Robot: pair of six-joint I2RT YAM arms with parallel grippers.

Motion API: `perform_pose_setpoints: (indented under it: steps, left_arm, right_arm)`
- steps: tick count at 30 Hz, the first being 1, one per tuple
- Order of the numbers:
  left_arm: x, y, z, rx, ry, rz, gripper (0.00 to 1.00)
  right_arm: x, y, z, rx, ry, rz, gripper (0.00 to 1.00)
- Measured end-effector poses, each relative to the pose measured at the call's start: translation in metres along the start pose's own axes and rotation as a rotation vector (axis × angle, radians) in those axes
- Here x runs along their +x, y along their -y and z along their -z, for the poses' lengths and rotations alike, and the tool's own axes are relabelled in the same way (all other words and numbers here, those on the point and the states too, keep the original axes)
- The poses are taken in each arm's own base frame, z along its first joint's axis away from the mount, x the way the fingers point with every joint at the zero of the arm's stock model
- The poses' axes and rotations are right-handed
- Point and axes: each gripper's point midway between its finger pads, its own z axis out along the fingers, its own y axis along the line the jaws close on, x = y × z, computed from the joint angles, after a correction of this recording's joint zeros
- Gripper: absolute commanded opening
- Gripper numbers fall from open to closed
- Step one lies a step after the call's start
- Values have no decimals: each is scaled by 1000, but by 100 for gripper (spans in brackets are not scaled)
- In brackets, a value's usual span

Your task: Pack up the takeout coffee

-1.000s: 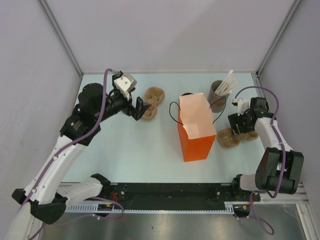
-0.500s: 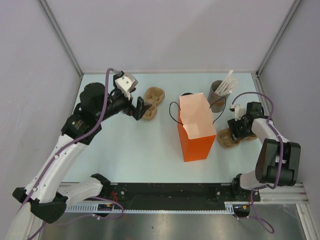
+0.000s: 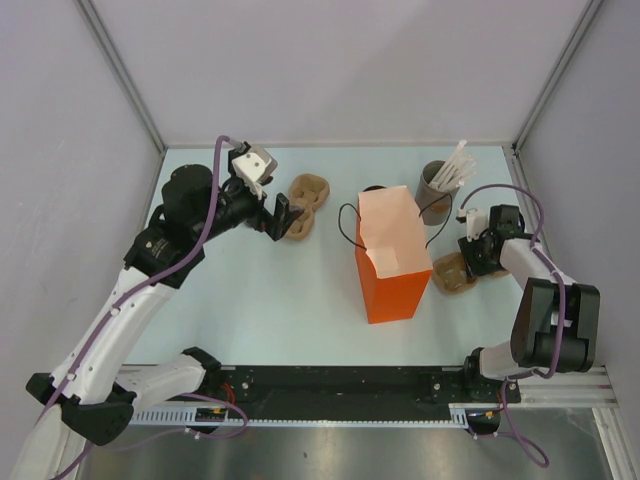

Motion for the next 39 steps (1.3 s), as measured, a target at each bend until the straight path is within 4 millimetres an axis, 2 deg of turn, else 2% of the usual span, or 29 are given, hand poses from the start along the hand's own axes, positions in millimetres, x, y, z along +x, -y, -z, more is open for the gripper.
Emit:
perform_pose_setpoints:
  steps: [6,8,11,15,17,20,24,28,35,39]
  left_arm:
    - [1,2,0,13,-2,1,100]
    - [1,4,-1,28,-8,3,100]
    - [0,7,-4,47,-15,7,100]
    - [-6,12,-6,86,-14,12,100]
    - [-12,16,-5,109,-3,17,100]
    - [-25,24,-4,153,20,35,100]
    - [-36,34,-6,215,35,74,100]
    - [-35,38,-22,265,9,116,100]
    - [-10,48,-55,338,-100,210,100]
    - [-2,57,-62,371,-137,231,100]
  right_arm:
    - [-6,0,13,14,43,10,29]
    - [-9,0,22,29,68,15,29]
    - [-18,8,49,80,145,16,30]
    - [-38,33,102,188,274,-12,30]
    - [-52,47,137,262,357,-16,31]
    - [-71,56,188,364,486,7,32]
    - [-91,56,249,471,642,42,32]
    - [-108,56,300,548,767,65,31]
    - [-142,52,397,639,968,88,31]
    - [-163,32,456,610,1107,126,32]
